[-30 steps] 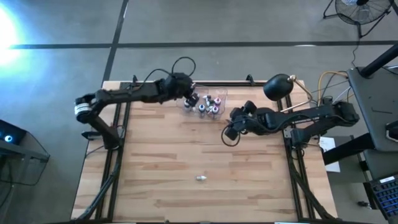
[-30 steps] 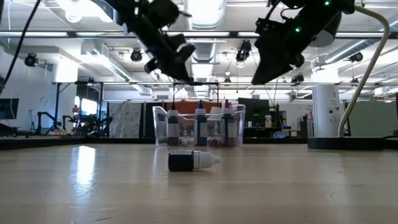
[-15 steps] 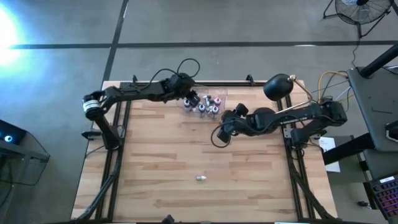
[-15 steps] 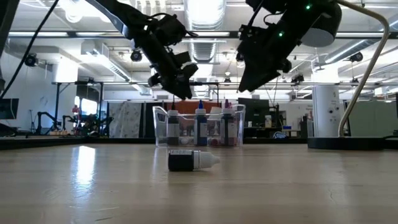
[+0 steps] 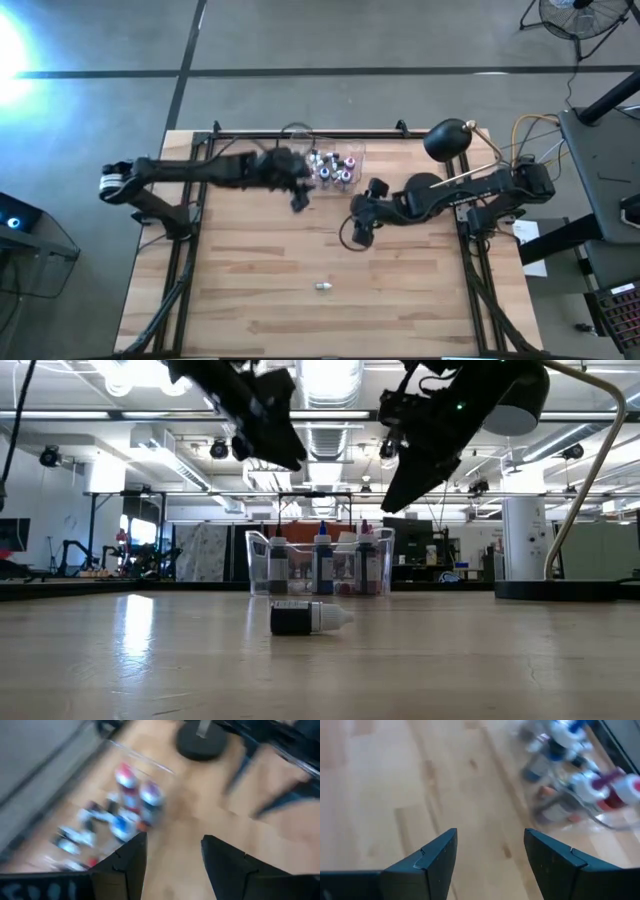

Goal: Pick & Place food coloring
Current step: Put the small red food coloring bottle into the transparent bin

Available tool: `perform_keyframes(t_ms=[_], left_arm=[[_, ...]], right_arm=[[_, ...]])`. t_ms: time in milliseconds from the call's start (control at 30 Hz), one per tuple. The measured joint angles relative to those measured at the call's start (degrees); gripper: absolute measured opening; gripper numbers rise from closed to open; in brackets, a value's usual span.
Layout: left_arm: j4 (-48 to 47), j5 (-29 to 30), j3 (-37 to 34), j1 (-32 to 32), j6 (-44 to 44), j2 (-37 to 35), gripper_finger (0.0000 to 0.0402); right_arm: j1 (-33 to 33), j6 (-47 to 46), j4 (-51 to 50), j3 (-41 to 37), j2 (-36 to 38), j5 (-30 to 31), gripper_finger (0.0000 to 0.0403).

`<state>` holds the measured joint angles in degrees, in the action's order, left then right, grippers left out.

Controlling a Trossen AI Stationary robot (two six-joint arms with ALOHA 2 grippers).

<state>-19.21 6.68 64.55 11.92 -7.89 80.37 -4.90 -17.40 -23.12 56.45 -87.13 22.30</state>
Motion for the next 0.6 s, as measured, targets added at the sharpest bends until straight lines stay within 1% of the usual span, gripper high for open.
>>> perform_keyframes(t_ms=[100,167,233,300,400,500,600], left_arm=[[-0.2,0.1,-2.7,-5.8,-4.7,-1.9,0.0162],[-0.6,0.9,-5.0,-9.5,-10.1,-2.7,0.0163],[-0.7,2.1,-6.9,-13.2,-16.7,-3.0,0.0163],[-1.6,3.3,-8.9,-16.5,-22.0,-3.5,0.0163],[-1.7,3.7,-12.0,-21.0,-28.3,-4.2,0.0163],[-1.9,3.7,-15.0,-24.1,-31.1,-5.2,0.0163],[-2.2,3.7,-18.8,-25.8,-32.2,-6.4,0.0163]], right_arm=[[-1.4,5.2,1.9,0.0,-0.1,-1.9,0.0224],[-1.8,8.8,4.7,-0.2,-0.2,-7.3,0.0224],[-1.7,10.3,7.4,-0.2,-1.1,-13.2,0.0224],[-1.8,10.3,8.4,-0.2,-2.9,-17.2,0.0224],[-2.1,10.1,8.2,1.0,-6.6,-21.9,0.0224],[-3.5,6.6,3.6,4.0,-10.8,-26.2,0.0224],[-6.2,4.1,-1.3,7.7,-15.4,-27.0,0.0224]])
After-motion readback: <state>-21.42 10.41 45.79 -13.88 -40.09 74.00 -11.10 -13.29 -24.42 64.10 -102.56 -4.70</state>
